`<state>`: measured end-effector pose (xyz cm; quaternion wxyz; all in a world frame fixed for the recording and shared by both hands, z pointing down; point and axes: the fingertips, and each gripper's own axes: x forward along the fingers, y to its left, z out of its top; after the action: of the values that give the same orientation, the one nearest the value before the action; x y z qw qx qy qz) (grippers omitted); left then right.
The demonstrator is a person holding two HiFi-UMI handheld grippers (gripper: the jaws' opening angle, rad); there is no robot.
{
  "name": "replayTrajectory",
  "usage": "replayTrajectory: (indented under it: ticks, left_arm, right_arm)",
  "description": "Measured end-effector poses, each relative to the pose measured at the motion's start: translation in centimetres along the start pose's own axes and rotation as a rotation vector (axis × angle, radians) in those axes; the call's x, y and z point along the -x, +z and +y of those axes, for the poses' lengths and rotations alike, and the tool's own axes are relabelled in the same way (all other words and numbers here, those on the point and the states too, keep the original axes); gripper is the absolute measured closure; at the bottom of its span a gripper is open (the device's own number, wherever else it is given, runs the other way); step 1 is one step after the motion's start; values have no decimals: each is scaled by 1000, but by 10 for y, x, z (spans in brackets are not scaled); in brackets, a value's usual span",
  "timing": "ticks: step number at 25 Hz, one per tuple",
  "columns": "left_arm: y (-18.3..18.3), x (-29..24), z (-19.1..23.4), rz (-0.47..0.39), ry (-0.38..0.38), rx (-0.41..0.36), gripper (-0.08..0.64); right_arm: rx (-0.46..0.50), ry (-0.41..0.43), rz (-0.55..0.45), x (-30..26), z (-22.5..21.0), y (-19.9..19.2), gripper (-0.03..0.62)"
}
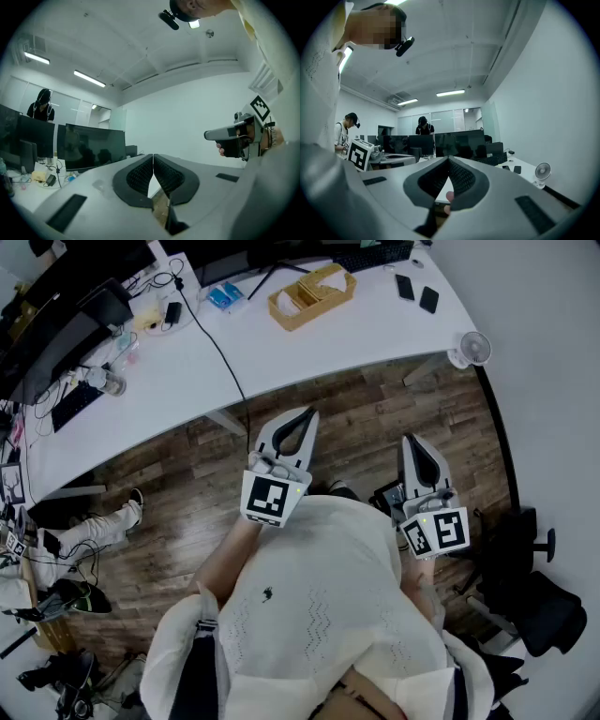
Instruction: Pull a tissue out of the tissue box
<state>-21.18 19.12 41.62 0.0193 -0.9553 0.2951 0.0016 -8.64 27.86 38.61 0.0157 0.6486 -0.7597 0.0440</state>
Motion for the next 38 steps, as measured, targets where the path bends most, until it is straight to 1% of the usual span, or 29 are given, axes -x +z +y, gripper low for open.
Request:
replayTrajectory:
  ticks: [3,6,8,11,17,23,28,33,38]
  left_arm:
    - [0,1,0,6,11,14,546]
    - [1,3,3,-12,8,73,546]
    - [1,4,2,-20,3,92,546]
    - [3,3,1,-32,9,78,546]
    - [3,6,4,-49,31,79,546]
    - [1,7,11,-50,48,97,546]
    - [-2,2,16,-45,39,110,546]
    - [-7,-5,20,-33,39,120,546]
    - [-10,-14,29,-34,30,118,546]
  right_arm:
    - [2,0,11,1,4,-3,592]
    - [10,1,8,0,5,-3,592]
    - [15,-3,6,-1,3,-1,592]
    - [17,-5,4,-2,0,-1,592]
    - [17,2,20,-6,2,-7,592]
    - [9,-9,11,-8,1,-8,592]
    - [25,-20,15,-16,-1,-7,591]
    - [4,-13,9,-21,-7,-7,591]
    - [16,-21,-4,-28,-11,-6,591]
